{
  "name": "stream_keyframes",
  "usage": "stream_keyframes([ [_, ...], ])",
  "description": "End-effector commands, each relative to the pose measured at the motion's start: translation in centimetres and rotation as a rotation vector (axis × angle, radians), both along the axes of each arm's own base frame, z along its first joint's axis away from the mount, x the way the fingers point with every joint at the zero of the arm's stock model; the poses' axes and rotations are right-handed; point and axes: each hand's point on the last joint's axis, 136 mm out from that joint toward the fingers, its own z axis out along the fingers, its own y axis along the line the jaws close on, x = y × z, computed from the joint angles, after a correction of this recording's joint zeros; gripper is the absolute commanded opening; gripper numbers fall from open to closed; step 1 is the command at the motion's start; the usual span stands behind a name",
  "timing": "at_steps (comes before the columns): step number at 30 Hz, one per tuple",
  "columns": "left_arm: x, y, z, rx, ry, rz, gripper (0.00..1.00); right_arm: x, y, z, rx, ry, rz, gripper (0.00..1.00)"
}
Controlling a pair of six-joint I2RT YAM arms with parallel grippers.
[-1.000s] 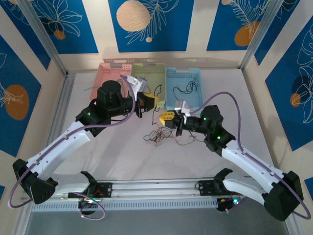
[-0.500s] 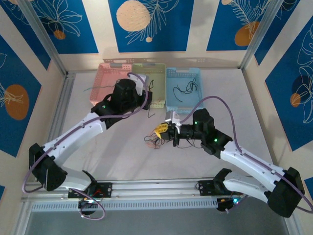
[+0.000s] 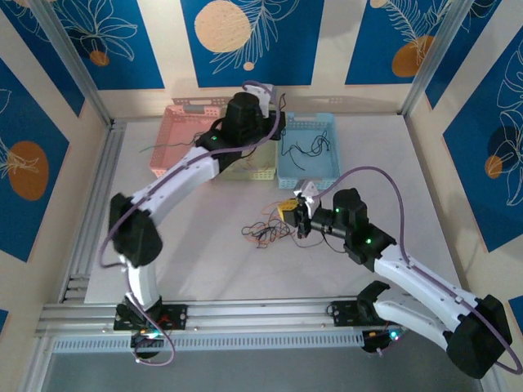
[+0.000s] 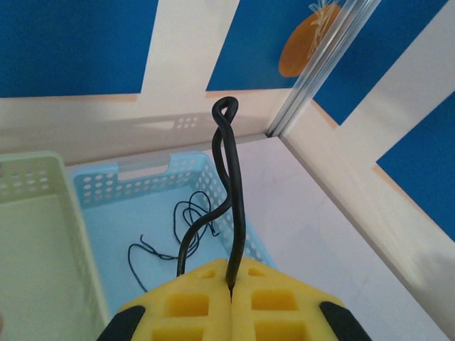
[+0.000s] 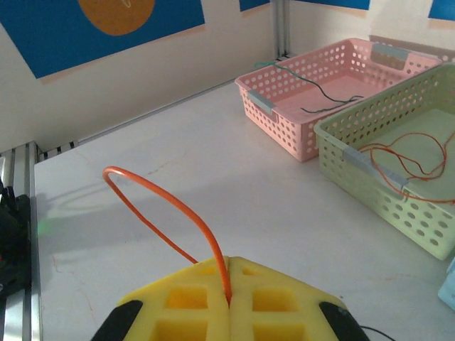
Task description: Untangle the cables
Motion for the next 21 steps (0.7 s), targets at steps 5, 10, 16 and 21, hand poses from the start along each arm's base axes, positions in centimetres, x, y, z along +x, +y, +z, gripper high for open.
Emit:
stream_keyframes([
  [5,5.6,-6.4,-5.4,-0.086,0.103,-0.134,0.19,-0.1,-1.1,-0.5,0.038,0.058,-0.056,0.0],
  [10,6.3,-7.0,-8.8,-0.008,0.16,-0.153,0.59,-0.3,-1.7,-0.4,0.051,0.061,-0.075,0.0],
  [16,3.9,-2.4,-2.1,0.044,0.044,-0.117,0.73,0.5,-3.1,-0.5,0.069,0.106,-0.161,0.0],
  [21,-2.2,3.5,3.3,0.006,-0.06,-0.108,0.77,1.4,-4.5,2.2,0.144,0.156,-0.23,0.0],
])
